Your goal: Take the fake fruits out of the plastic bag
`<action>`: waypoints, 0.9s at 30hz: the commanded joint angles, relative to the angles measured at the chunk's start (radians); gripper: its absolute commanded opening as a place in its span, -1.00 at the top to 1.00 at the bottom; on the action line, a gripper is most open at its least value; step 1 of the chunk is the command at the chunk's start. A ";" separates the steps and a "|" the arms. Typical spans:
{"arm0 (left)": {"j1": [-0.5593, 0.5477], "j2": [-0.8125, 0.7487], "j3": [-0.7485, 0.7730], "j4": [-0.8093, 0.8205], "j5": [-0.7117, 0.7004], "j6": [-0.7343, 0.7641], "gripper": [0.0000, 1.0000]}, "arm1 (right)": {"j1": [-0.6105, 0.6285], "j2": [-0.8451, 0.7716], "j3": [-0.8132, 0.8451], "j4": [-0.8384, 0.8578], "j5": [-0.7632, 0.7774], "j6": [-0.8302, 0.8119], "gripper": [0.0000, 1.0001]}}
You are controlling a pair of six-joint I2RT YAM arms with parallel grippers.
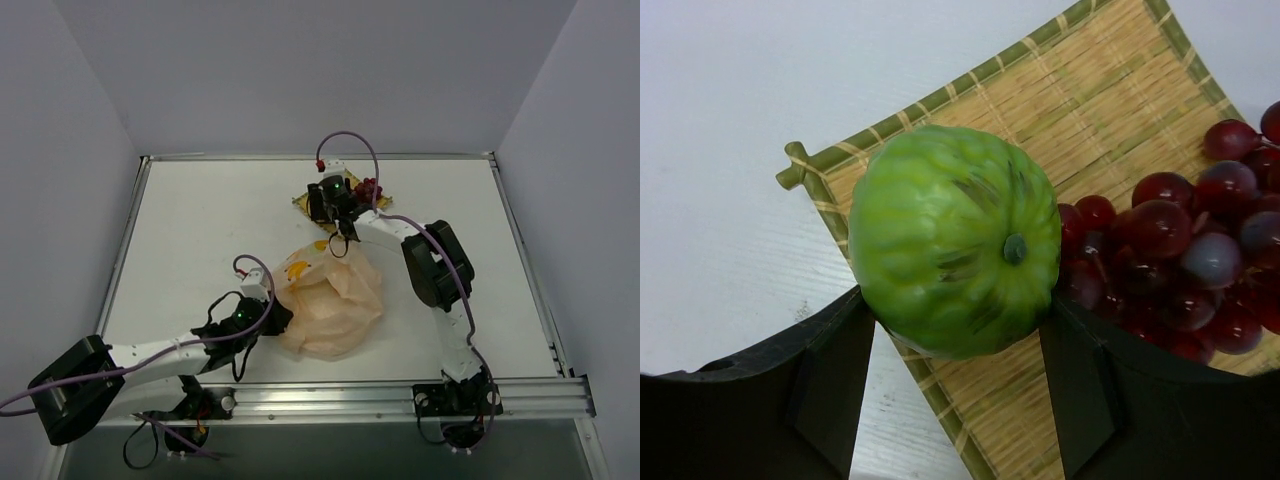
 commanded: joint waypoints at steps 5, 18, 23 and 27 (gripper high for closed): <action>-0.006 -0.048 0.003 -0.026 -0.041 0.024 0.95 | -0.006 0.062 0.090 0.010 -0.006 0.003 0.08; -0.006 -0.056 0.071 -0.066 -0.052 0.036 0.95 | 0.006 -0.298 -0.051 -0.029 -0.014 0.005 -0.90; -0.001 -0.054 0.112 -0.074 -0.057 0.033 0.95 | 0.104 -0.573 -0.260 -0.047 0.036 -0.021 -0.68; 0.002 -0.047 0.134 -0.069 -0.050 0.041 0.95 | 0.231 -0.830 -0.462 -0.104 0.084 0.018 0.59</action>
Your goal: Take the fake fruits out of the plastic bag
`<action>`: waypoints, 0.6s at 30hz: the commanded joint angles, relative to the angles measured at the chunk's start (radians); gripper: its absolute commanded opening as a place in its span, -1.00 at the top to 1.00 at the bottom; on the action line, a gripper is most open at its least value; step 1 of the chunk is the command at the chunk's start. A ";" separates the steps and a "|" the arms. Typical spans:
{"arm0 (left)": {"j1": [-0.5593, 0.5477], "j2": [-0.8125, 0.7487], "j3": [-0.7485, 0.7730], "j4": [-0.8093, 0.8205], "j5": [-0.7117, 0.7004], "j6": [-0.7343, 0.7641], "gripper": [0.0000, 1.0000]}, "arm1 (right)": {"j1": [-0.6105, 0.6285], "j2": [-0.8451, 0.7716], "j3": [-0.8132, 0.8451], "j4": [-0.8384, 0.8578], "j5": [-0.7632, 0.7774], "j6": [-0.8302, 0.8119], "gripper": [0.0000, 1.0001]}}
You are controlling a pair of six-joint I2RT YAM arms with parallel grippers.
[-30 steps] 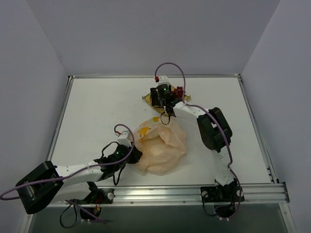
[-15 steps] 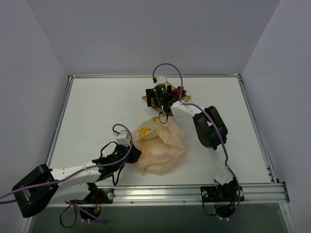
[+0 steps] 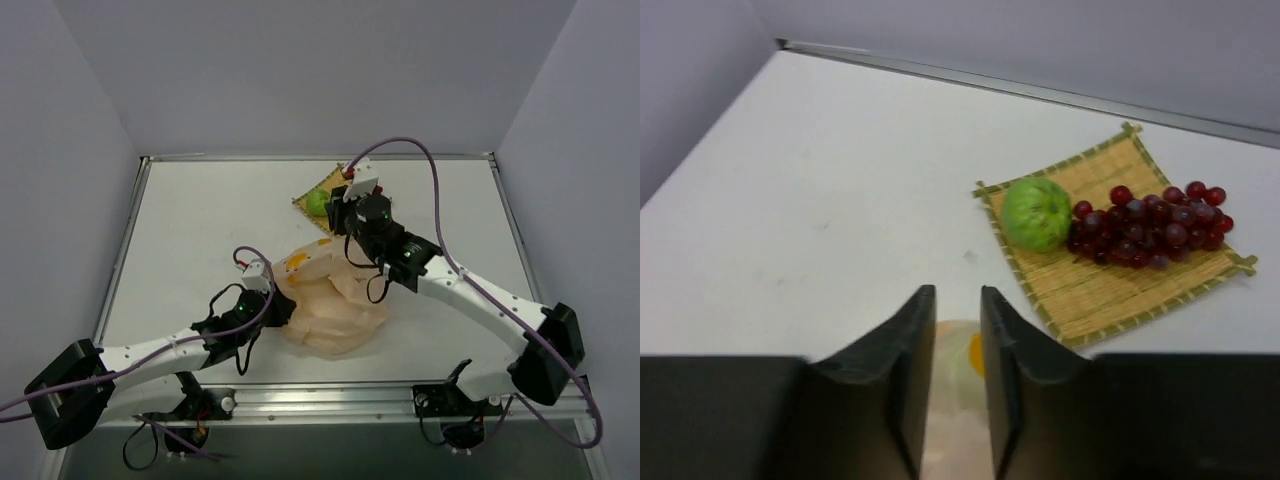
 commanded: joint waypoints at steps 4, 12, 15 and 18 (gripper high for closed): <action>0.011 -0.001 0.079 0.007 -0.002 0.025 0.95 | 0.225 -0.316 -0.214 -0.105 0.091 0.100 0.80; 0.017 0.017 0.096 0.043 0.022 -0.004 0.95 | 0.373 -0.257 -0.299 -0.125 0.077 0.250 0.78; 0.017 -0.003 0.100 0.040 0.016 -0.017 0.95 | 0.368 -0.174 -0.308 -0.122 0.118 0.260 0.78; 0.019 -0.013 0.105 0.043 0.016 -0.017 0.95 | 0.336 -0.109 -0.307 -0.122 0.181 0.264 0.78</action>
